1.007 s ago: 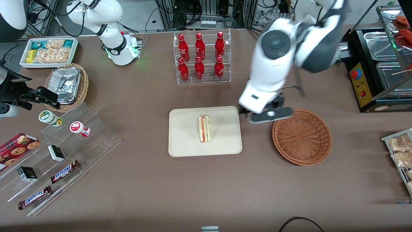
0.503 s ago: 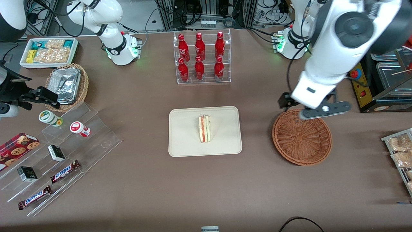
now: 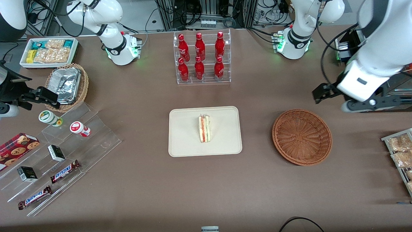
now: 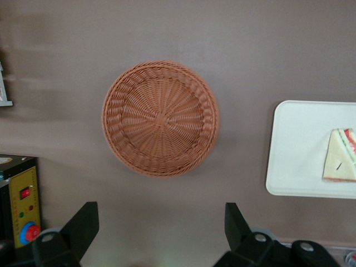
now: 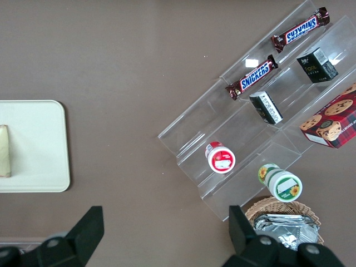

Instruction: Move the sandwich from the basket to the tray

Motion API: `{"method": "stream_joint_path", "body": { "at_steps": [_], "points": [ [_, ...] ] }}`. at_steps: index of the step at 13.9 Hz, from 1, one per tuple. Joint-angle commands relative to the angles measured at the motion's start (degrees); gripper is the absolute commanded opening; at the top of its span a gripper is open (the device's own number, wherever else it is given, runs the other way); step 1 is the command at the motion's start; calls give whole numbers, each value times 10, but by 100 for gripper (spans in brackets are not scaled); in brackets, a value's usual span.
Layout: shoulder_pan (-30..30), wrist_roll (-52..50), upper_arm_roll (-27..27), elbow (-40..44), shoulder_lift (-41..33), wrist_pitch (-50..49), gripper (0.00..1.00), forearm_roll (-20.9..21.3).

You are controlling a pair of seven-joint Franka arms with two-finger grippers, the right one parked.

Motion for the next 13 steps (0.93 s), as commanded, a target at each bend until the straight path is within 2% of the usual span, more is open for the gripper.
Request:
{"method": "stream_joint_path", "body": {
  "at_steps": [1,3,4,6,8,11,13],
  "points": [
    [-9,13,12,-55,-76,-3,100,-1],
    [-2,13,12,-71,-105,-4,100,4],
    [53,14,-7,-73,-105,-5,100,4],
    [99,14,-61,-74,-105,-5,100,4],
    [179,14,-144,-74,-102,-3,100,4],
    [374,17,-330,-72,-91,4,100,1],
    [490,19,-434,-59,-84,4,100,-1]
  ]
}}
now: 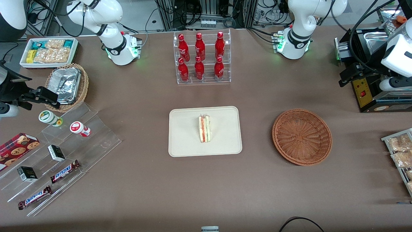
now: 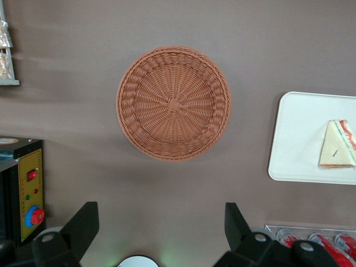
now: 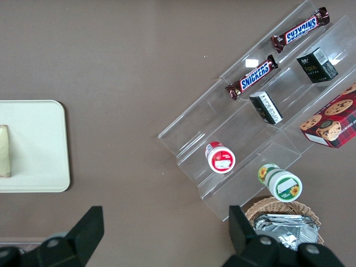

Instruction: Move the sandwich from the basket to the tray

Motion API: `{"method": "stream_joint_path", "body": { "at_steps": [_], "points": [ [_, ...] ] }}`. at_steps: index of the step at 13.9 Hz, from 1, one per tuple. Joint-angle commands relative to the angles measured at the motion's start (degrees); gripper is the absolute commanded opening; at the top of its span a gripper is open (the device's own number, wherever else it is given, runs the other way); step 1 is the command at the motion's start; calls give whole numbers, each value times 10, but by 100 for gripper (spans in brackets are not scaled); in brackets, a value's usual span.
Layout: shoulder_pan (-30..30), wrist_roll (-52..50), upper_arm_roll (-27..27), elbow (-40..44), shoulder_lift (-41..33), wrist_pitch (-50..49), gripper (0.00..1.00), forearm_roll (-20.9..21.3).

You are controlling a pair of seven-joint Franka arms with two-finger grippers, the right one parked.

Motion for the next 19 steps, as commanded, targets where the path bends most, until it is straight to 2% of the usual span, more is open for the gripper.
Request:
{"method": "stream_joint_path", "body": {
  "at_steps": [1,4,8,14,19],
  "points": [
    [133,16,-120,19,13,3,100,-2],
    [134,40,-123,30,28,3,100,2],
    [89,36,-92,87,71,-3,100,3],
    [67,37,-69,88,67,-12,100,4],
    [52,42,-47,78,48,-58,100,5]
  ]
}}
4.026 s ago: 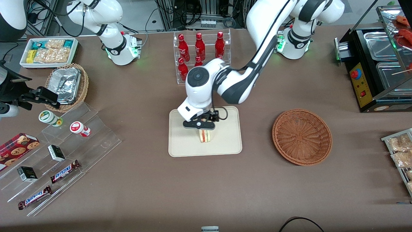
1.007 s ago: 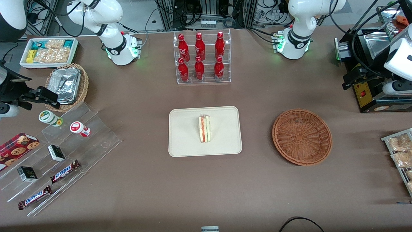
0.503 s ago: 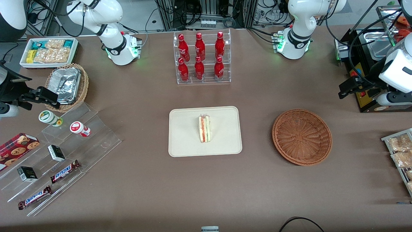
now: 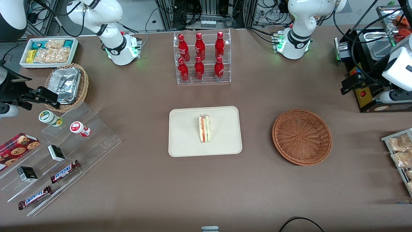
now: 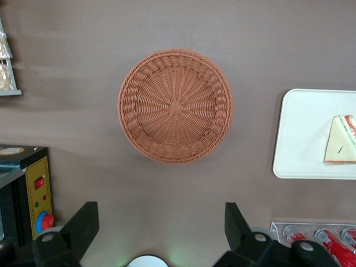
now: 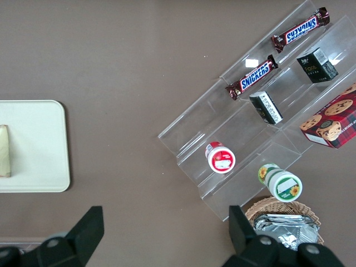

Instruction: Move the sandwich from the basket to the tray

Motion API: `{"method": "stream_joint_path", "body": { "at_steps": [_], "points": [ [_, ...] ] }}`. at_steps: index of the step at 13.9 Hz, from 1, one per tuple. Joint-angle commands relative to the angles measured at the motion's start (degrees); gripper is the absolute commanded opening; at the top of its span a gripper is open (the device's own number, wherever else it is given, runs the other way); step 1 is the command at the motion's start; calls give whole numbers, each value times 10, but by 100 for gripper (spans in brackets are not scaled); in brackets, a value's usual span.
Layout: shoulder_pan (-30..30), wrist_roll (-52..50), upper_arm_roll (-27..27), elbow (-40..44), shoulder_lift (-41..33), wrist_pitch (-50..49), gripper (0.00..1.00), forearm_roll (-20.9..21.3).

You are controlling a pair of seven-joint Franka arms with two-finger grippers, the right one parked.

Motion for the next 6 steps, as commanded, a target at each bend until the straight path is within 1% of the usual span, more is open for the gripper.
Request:
{"method": "stream_joint_path", "body": {
  "at_steps": [1,3,6],
  "points": [
    [-13,11,14,1,-13,-16,100,6],
    [-13,11,13,1,-10,-15,100,28],
    [-13,15,10,-1,-7,-13,100,34]
  ]
}}
